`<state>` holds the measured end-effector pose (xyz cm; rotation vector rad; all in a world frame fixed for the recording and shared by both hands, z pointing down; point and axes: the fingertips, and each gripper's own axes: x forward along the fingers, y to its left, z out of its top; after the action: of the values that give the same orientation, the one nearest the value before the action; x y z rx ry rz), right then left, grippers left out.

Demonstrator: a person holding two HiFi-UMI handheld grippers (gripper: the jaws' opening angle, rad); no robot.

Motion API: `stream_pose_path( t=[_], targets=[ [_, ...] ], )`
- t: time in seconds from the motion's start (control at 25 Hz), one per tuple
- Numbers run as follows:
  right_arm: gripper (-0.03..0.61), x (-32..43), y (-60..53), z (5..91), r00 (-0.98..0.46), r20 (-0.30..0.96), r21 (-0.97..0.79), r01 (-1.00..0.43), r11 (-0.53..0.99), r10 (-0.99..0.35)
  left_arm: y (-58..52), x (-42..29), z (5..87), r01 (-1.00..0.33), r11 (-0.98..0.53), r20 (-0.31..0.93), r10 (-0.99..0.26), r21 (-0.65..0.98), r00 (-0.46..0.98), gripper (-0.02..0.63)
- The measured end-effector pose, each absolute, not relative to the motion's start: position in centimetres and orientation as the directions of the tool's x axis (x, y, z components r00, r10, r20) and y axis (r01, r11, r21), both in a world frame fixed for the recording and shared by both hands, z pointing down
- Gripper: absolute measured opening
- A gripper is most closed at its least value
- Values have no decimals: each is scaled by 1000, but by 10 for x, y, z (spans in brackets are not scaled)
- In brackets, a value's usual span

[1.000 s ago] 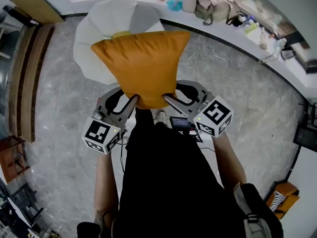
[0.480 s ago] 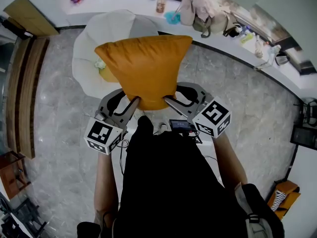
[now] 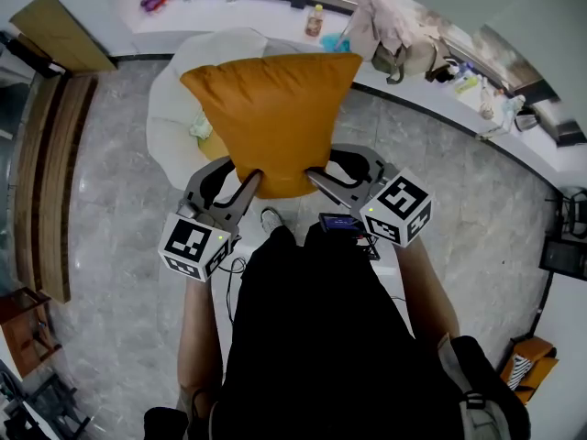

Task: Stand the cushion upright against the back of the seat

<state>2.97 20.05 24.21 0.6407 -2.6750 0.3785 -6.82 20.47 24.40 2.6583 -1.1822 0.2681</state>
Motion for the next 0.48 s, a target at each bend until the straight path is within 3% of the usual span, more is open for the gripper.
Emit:
stream_pose_path(
  t=[0.48],
  targets=[
    [165, -17, 173, 255, -843, 423, -162, -432, 887, -333, 180, -114, 256, -771, -624, 266, -727, 130, 633, 170]
  ],
)
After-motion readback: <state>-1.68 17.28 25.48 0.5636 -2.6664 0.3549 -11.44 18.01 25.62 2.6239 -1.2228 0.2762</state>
